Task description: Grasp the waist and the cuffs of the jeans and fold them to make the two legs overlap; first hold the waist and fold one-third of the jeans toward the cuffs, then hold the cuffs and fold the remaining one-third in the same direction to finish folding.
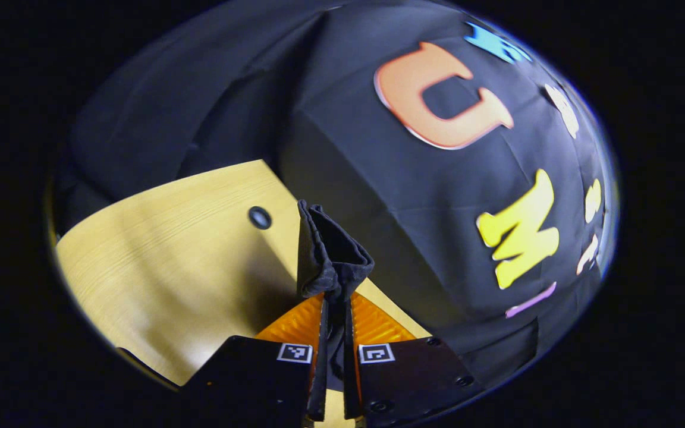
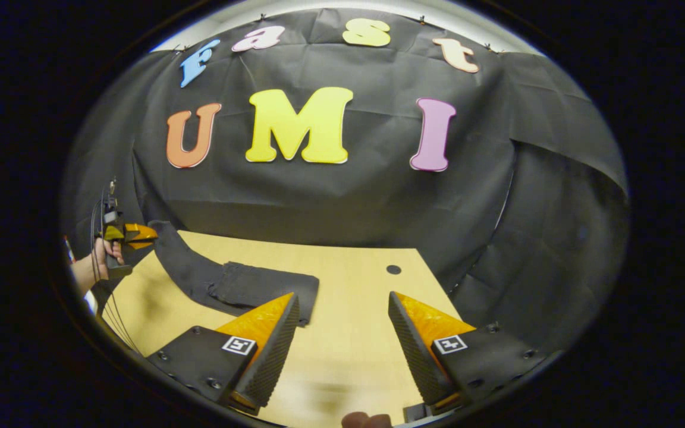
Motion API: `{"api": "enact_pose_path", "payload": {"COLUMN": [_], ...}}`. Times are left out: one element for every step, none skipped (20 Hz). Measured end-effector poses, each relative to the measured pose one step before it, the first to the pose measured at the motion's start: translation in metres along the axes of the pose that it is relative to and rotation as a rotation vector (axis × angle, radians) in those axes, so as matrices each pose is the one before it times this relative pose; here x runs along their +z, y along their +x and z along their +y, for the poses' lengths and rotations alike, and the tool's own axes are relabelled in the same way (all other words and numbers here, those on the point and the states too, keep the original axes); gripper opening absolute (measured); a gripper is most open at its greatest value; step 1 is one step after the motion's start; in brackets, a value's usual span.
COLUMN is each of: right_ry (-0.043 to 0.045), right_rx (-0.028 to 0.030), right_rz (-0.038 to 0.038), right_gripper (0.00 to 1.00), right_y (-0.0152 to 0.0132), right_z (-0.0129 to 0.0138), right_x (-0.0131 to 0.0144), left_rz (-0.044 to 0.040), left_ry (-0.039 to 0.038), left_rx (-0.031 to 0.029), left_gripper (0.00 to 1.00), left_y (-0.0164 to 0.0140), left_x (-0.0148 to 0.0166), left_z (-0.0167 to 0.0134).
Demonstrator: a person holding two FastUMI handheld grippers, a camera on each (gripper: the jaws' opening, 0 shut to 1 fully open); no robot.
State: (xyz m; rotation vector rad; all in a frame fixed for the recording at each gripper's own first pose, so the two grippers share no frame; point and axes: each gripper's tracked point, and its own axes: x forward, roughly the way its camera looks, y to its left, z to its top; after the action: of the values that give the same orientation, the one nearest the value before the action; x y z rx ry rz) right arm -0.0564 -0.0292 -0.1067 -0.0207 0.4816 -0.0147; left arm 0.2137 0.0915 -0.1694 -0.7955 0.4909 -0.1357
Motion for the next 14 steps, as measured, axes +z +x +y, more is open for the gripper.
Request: {"api": "enact_pose_path", "payload": {"right_ry": [0.00042,0.00338,0.00716,0.00902,0.00672,0.00580,0.00441,0.00897,0.01610,0.02074,0.01977,0.01511,0.00980,0.00847], "right_rx": [-0.01156,-0.01432,-0.01572,-0.01589,-0.01714,-0.01961,-0.02304,-0.02452,-0.02409,-0.02419,-0.02112,-0.01839,-0.01746,-0.01513], "right_rz": [-0.00832,-0.00797,-0.00723,-0.00270,0.00125,-0.00354,-0.00366,-0.00137,0.00213,0.00500,0.00756,0.00999,0.00760,0.01012], "right_gripper": [0.93,0.90,0.90,0.90,0.91,0.90,0.93,0.93,0.93,0.90,0.90,0.95,0.93,0.93], "right_y": [-0.00714,-0.00555,-0.00516,-0.00477,-0.00527,-0.00543,-0.00601,-0.00526,-0.00433,-0.00338,-0.00390,-0.00148,-0.00147,0.00048], "right_z": [-0.00733,-0.00877,-0.00828,-0.00815,-0.00942,-0.01027,-0.01115,-0.01263,-0.01180,-0.01112,-0.01039,-0.00761,-0.00650,-0.00469], "right_x": [-0.00021,-0.00063,-0.00094,-0.00197,-0.00279,-0.00121,-0.00121,-0.00230,-0.00228,-0.00411,-0.00443,-0.00528,-0.00286,-0.00345], "left_rz": [-0.00381,0.00000,0.00398,0.00457,0.00726,0.00343,0.00463,0.00321,0.00485,0.00051,0.00135,0.00347,0.00767,0.00531], "left_ry": [0.03822,0.03975,0.04006,0.03989,0.04692,0.04929,0.05023,0.04767,0.04893,0.04508,0.04166,0.03681,0.03138,0.03266], "left_rx": [-0.02364,-0.02237,-0.02678,-0.02123,-0.01738,-0.01817,-0.01870,-0.01787,-0.01551,-0.00907,-0.00804,-0.00374,0.00153,0.00603], "left_gripper": [0.14,0.14,0.14,0.14,0.14,0.14,0.14,0.14,0.14,0.14,0.14,0.14,0.14,0.14], "left_y": [-0.00242,0.00090,0.00039,0.00452,0.00903,0.00636,0.00646,0.00350,0.00213,0.00579,0.00589,0.00545,0.00567,0.00486], "left_x": [-0.00438,-0.00659,-0.00739,-0.00587,-0.00714,-0.00654,-0.00752,-0.00800,-0.00981,-0.00843,-0.00688,-0.00825,-0.01120,-0.00939], "left_z": [-0.01872,-0.02094,-0.02612,-0.01990,-0.01998,-0.01961,-0.01945,-0.01716,-0.01495,-0.01333,-0.01268,-0.01112,-0.01004,-0.00674]}}
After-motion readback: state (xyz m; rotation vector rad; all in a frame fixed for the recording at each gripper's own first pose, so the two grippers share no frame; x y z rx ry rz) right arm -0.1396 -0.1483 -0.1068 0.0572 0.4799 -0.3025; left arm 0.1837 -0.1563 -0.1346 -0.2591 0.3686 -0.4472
